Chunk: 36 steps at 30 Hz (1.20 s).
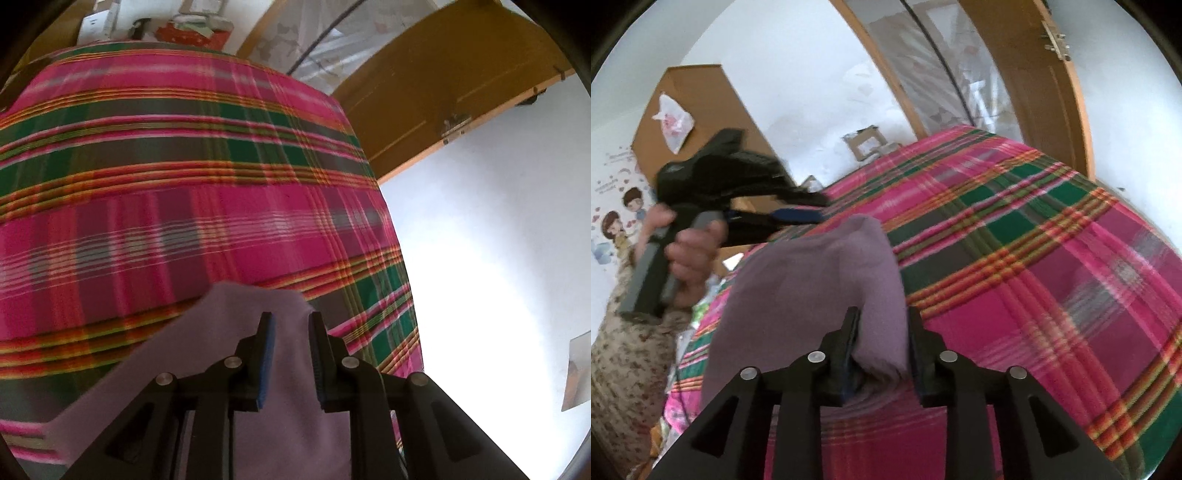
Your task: Fold clothes
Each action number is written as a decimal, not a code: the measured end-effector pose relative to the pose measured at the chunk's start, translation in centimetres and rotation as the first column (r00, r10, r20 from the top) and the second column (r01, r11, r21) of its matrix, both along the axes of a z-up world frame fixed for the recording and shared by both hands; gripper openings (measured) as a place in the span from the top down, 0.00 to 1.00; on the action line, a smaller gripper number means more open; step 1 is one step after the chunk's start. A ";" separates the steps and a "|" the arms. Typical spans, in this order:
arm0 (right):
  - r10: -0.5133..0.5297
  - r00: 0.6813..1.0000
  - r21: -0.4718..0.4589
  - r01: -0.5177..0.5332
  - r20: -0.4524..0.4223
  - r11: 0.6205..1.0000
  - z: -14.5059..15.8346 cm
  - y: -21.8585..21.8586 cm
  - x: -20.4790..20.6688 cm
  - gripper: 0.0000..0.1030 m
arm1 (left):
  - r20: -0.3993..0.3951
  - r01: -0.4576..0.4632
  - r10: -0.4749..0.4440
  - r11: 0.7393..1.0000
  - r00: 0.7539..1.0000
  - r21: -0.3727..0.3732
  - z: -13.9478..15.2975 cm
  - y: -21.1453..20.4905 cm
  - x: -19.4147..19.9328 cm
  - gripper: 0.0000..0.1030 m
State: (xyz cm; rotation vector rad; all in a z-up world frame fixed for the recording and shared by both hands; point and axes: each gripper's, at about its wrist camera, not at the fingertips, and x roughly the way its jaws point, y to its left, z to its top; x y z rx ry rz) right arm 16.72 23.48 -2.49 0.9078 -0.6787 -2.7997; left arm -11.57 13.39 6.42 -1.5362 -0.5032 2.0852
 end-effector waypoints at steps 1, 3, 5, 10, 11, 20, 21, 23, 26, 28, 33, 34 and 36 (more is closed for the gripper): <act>-0.015 1.000 0.002 0.015 0.009 1.000 -0.2 0.4 0.0 0.75 | -0.006 -0.005 0.006 1.000 1.000 0.013 0.2 -0.8 0.3 0.82; -0.046 0.999 0.006 0.046 0.026 0.999 -0.5 1.1 0.1 0.75 | -0.023 -0.022 0.022 0.999 0.999 0.025 0.6 -2.5 1.1 0.82; -0.058 0.998 0.005 0.057 0.039 0.998 -0.6 1.6 0.2 0.75 | -0.049 -0.045 0.045 0.999 0.998 0.016 0.8 -4.4 2.0 0.82; -0.053 0.998 0.080 0.050 0.029 0.996 0.3 1.3 0.0 0.75 | -0.064 -0.128 0.131 0.991 0.989 0.042 0.7 -9.3 4.5 0.81; -0.043 0.999 0.088 0.041 0.020 0.995 0.7 1.2 -0.2 0.75 | -0.065 -0.148 0.151 0.988 0.986 0.050 0.5 -10.3 5.1 0.80; 0.210 0.978 0.217 -0.205 -0.001 0.954 2.3 -3.2 -3.1 0.74 | -0.087 -0.204 0.210 0.976 0.974 0.072 -1.3 -13.4 9.0 0.78; 0.217 0.976 0.235 -0.214 0.012 0.948 1.9 -3.7 -3.1 0.74 | -0.094 -0.203 0.208 0.977 0.974 0.062 -1.3 -13.3 9.0 0.78; 0.210 0.977 0.245 -0.209 0.021 0.947 1.3 -3.9 -2.7 0.74 | -0.095 -0.195 0.199 0.980 0.975 0.047 -1.5 -13.0 8.8 0.78; 0.197 0.980 0.245 -0.198 0.029 0.949 0.4 -3.8 -2.1 0.72 | -0.091 -0.206 0.209 0.978 0.974 0.042 -2.0 -12.9 8.2 0.78; 0.188 0.982 0.234 -0.190 0.033 0.953 0.2 -3.3 -1.5 0.70 | -0.101 -0.220 0.221 0.975 0.970 0.025 -2.2 -12.9 7.7 0.78; 0.162 0.986 0.220 -0.168 0.041 0.961 0.0 -2.7 -0.2 0.66 | -0.091 -0.283 0.283 0.959 0.955 0.012 -3.3 -13.9 6.0 0.78; 0.156 0.987 0.218 -0.162 0.043 0.962 0.0 -2.7 0.0 0.66 | -0.074 -0.287 0.288 0.958 0.955 0.024 -3.8 -14.1 5.7 0.78; 0.147 0.988 0.220 -0.153 0.044 0.963 0.1 -2.7 0.3 0.66 | -0.046 -0.284 0.286 0.958 0.957 0.032 -4.6 -14.3 5.2 0.78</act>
